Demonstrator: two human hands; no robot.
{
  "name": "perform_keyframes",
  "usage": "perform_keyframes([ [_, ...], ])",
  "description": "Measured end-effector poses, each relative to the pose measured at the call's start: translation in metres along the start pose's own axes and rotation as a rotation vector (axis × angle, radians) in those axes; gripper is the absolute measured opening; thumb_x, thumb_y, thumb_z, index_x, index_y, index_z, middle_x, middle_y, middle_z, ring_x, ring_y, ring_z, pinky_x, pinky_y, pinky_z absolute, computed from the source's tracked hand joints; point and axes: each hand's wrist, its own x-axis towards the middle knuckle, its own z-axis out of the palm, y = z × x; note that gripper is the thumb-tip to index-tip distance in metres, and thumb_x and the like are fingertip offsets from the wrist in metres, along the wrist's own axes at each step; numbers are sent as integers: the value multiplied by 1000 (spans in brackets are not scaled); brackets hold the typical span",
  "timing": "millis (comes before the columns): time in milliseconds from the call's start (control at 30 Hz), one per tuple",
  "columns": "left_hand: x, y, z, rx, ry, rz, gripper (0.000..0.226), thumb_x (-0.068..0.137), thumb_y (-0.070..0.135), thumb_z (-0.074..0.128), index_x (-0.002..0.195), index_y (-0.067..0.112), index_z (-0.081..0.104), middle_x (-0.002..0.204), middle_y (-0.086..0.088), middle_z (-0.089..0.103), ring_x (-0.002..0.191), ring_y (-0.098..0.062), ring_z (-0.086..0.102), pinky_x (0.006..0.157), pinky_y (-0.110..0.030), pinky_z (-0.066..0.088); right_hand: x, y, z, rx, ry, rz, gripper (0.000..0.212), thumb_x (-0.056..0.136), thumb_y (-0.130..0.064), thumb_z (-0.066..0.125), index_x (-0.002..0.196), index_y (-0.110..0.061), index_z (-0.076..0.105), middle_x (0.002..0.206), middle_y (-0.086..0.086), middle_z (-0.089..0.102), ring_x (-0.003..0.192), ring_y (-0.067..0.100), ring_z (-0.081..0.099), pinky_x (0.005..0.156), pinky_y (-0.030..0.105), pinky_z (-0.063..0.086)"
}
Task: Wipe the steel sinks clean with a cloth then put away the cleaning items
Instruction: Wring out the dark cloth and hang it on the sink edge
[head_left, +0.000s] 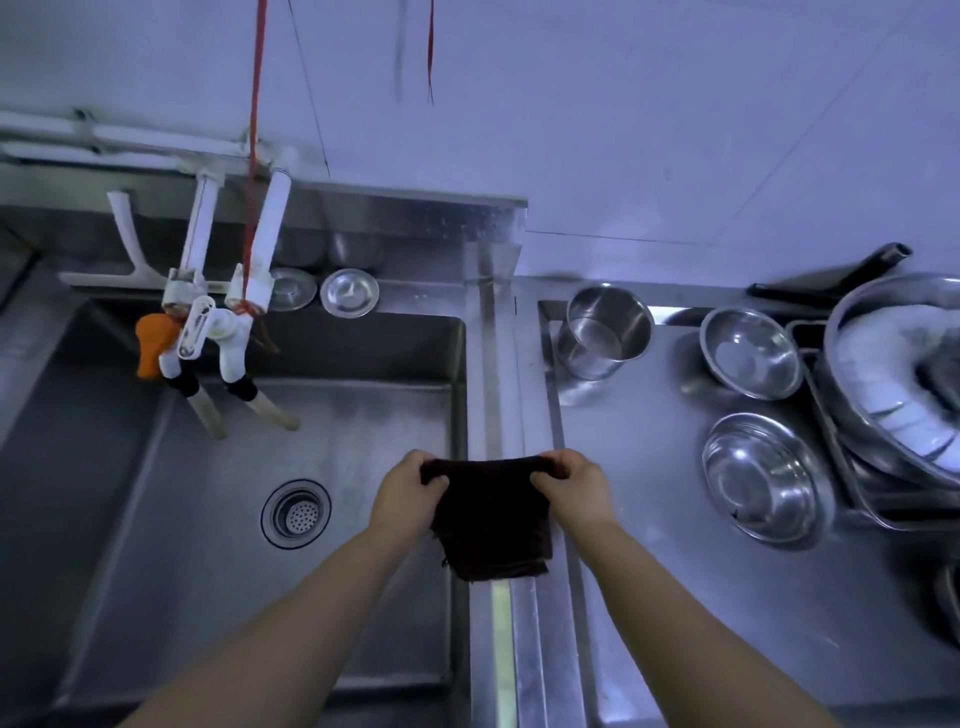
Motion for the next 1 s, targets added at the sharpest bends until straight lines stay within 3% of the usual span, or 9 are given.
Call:
perform_keyframes([
  [67, 1, -1, 0, -28, 4, -18, 16, 87, 8, 56, 95, 22, 53, 89, 5, 62, 80, -11, 60, 54, -9, 40, 0, 1, 1, -23, -6, -7, 28, 84, -6, 61, 111, -15, 62, 98, -2, 63, 91, 16, 60, 88, 30, 50],
  [200, -9, -3, -10, -16, 9, -34, 44, 87, 6, 59, 128, 14, 47, 113, 5, 48, 101, -14, 53, 86, -32, 48, -9, 5, -4, -134, 19, -42, 36, 87, -9, 56, 121, -19, 57, 109, -6, 58, 95, 8, 53, 88, 25, 46],
  [300, -24, -6, -29, 45, 4, 13, 37, 87, 9, 56, 122, 19, 52, 112, 8, 52, 93, -10, 56, 77, -28, 47, -20, 0, -8, -225, 7, -102, 28, 87, -8, 52, 109, -21, 64, 107, -3, 63, 84, 5, 55, 75, 19, 43],
  [400, -43, -10, -61, 89, 41, 107, 26, 86, 13, 58, 104, 32, 55, 102, 17, 59, 84, 1, 57, 66, -20, 46, -32, -22, -2, -321, -45, -266, 24, 89, -10, 52, 105, -21, 66, 102, -7, 65, 86, 6, 56, 75, 16, 42],
  [467, -62, -17, -89, 101, 84, 125, 25, 86, 13, 60, 98, 35, 56, 95, 18, 61, 83, 1, 59, 68, -19, 48, -42, -44, 10, -364, -104, -382, 22, 90, -13, 53, 105, -22, 67, 100, -10, 65, 89, 6, 57, 78, 15, 42],
  [600, -106, -48, -141, 158, 171, 31, 19, 84, 13, 61, 99, 24, 63, 97, 7, 65, 87, -14, 62, 82, -35, 51, -71, -80, 54, -456, -253, -511, 19, 91, -18, 56, 106, -20, 67, 103, -6, 66, 92, 10, 61, 82, 21, 48],
  [800, -164, -104, -205, 51, 286, -42, 15, 83, 20, 65, 95, 28, 61, 95, 13, 64, 83, -10, 61, 77, -27, 48, -131, -104, 142, -568, -429, -629, 15, 88, -20, 58, 97, -24, 69, 96, -6, 68, 86, 9, 61, 77, 23, 47],
  [900, -183, -139, -240, 4, 336, -58, 14, 84, 22, 64, 94, 31, 60, 95, 15, 62, 82, -5, 60, 71, -20, 46, -162, -116, 188, -596, -499, -660, 12, 86, -20, 59, 90, -27, 68, 87, -10, 65, 78, 6, 57, 65, 18, 40],
  [1000, -200, -177, -285, -20, 400, -95, 15, 83, 26, 64, 94, 35, 60, 91, 19, 60, 81, -1, 59, 73, -20, 45, -195, -132, 238, -602, -556, -671, 16, 87, -20, 58, 81, -35, 63, 84, -17, 63, 79, 4, 59, 67, 18, 44],
])
